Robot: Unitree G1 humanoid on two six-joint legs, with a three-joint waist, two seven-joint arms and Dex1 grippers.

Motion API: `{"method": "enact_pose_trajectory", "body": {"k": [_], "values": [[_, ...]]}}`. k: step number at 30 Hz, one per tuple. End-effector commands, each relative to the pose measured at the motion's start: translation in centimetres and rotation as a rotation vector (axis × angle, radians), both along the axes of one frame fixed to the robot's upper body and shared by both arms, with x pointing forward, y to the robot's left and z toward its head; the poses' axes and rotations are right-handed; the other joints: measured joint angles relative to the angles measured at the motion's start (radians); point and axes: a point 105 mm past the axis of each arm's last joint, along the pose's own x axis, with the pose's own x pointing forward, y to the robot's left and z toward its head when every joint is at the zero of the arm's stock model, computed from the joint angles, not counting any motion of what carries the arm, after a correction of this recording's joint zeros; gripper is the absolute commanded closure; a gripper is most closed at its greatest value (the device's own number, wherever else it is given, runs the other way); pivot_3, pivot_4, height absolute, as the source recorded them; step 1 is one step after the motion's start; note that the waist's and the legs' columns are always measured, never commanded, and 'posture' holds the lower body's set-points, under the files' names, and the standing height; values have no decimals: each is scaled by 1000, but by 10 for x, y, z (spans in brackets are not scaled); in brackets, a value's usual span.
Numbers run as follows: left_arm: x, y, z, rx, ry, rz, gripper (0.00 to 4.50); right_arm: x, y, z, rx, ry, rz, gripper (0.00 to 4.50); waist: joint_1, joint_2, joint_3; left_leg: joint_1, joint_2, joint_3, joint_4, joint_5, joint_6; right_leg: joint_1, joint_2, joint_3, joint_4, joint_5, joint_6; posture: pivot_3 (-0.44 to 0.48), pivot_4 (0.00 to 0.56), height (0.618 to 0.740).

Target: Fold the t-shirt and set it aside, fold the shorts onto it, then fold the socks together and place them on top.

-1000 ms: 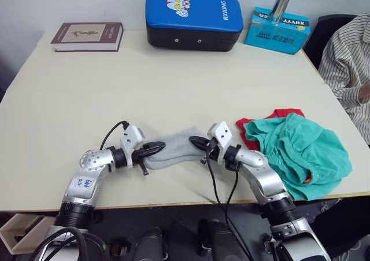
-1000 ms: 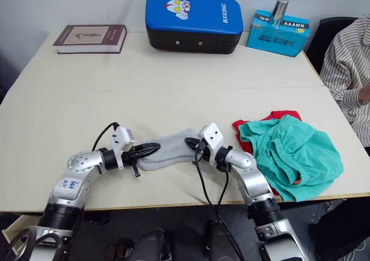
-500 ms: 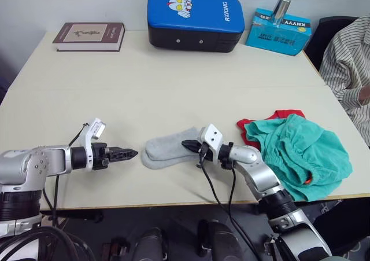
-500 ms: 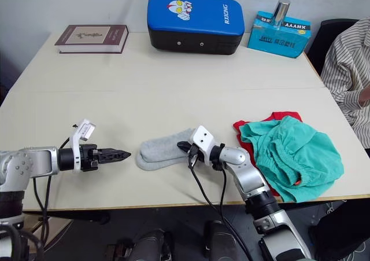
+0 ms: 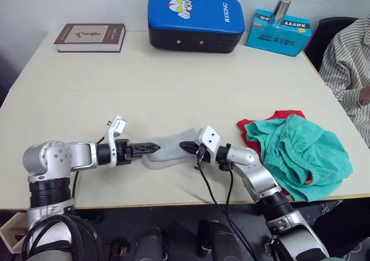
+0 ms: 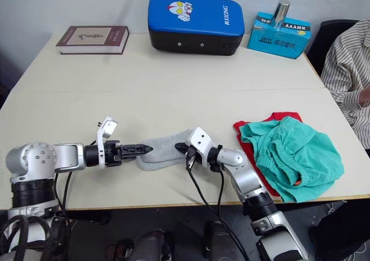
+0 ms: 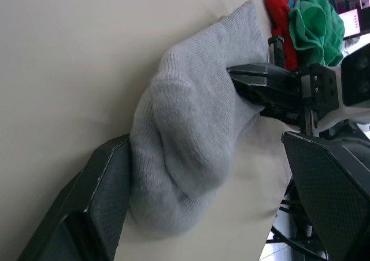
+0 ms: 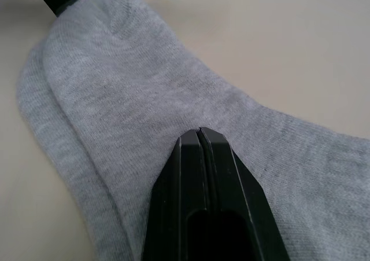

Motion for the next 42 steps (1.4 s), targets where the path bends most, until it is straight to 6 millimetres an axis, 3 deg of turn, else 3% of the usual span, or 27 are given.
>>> {"method": "enact_pose_trajectory", "body": {"k": [1,6,12,17,24,31,38,42], "values": [[-1,-5,8,-42,-17,-23,1244,-3,-3,-11,-16,36,-11,4500,-1,0,0,0,0,0,0,0,0,0,0,0,0,0,0,0,150,740],[6,-7,16,-48,-71,1,2831,-3,-3,-12,-11,42,-22,4500,0,0,0,0,0,0,0,0,0,0,0,0,0,0,0,0,150,740],[7,-31,51,-130,-213,-98,4491,-5,-5,-15,-15,50,-35,4500,0,0,0,0,0,0,0,0,0,0,0,0,0,0,0,0,150,740],[7,-66,63,-122,-297,-220,4491,-6,-9,-16,-24,53,-56,4500,1,0,0,0,0,0,0,0,0,0,0,0,0,0,0,0,150,740],[30,-103,36,17,-463,-282,4491,-12,-14,-9,-28,37,-88,4500,3,0,0,0,0,1,0,0,-1,0,1,0,-1,0,0,0,150,740],[20,-125,25,38,-627,-453,2358,-25,-45,7,-17,27,-193,4500,6,0,0,-1,0,0,0,0,-1,-1,1,-1,-3,0,0,0,150,740],[13,-114,27,26,-909,-576,166,-42,-77,13,13,60,-282,4500,5,0,0,-2,0,0,0,0,0,-2,1,-2,-6,0,0,0,150,740],[15,-104,34,5,-1006,-604,29,-49,-98,17,32,69,-342,4500,7,0,0,-3,0,0,0,0,1,-2,1,-3,-7,0,0,0,150,740]]}}
